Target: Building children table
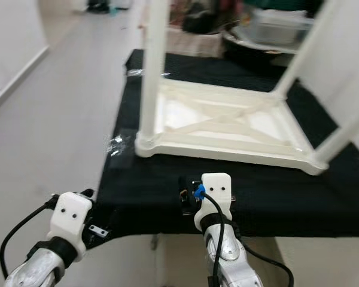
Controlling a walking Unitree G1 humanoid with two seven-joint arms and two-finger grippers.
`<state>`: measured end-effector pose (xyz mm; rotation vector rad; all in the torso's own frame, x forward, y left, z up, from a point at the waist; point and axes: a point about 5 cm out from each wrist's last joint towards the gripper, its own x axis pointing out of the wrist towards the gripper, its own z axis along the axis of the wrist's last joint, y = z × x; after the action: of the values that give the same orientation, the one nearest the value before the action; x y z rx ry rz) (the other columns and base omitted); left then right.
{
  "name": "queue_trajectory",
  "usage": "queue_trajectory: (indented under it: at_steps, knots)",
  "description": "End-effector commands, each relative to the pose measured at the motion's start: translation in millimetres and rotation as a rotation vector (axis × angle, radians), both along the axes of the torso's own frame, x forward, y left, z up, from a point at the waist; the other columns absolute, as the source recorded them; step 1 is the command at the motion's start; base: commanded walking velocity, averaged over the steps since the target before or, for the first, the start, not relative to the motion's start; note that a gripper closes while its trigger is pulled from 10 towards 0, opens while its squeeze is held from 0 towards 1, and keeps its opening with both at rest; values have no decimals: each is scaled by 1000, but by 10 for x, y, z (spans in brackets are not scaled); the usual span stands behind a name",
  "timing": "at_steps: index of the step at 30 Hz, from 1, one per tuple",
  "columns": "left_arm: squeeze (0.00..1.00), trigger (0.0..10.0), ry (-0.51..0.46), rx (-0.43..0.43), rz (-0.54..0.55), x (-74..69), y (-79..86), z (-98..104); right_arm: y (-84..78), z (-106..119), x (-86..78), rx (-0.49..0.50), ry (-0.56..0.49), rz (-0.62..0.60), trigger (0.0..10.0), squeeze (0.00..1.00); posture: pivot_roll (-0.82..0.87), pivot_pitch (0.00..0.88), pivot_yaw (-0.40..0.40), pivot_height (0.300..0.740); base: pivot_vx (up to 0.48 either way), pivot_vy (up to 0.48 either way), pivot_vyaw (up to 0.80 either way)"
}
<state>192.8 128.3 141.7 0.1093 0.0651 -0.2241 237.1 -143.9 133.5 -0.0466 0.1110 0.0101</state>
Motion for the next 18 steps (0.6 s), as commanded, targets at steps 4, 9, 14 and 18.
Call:
queue_trajectory:
  at_steps: [4, 9, 14, 18]
  knots:
    - [0, 10000, -69, 23, 185, 112, 273, 118, -88, -19, 49, -23, -12, -34, 10000, 0, 136, 42, -108, 740, 0, 0, -600]
    - [0, 10000, -127, 79, 316, 172, 520, 232, -133, -27, 103, -14, -16, -58, 10000, 0, 140, 44, -112, 740, 0, 0, 0]
    - [0, 10000, -189, 121, 442, 215, 820, 389, -216, 0, 237, -19, -29, -96, 10000, 0, 145, 55, -112, 740, 0, 0, 0]
    - [0, 10000, -200, 136, 455, 223, 884, 427, -271, 42, 304, -13, -48, -124, 10000, 0, 149, 59, -119, 740, 0, 0, 0]
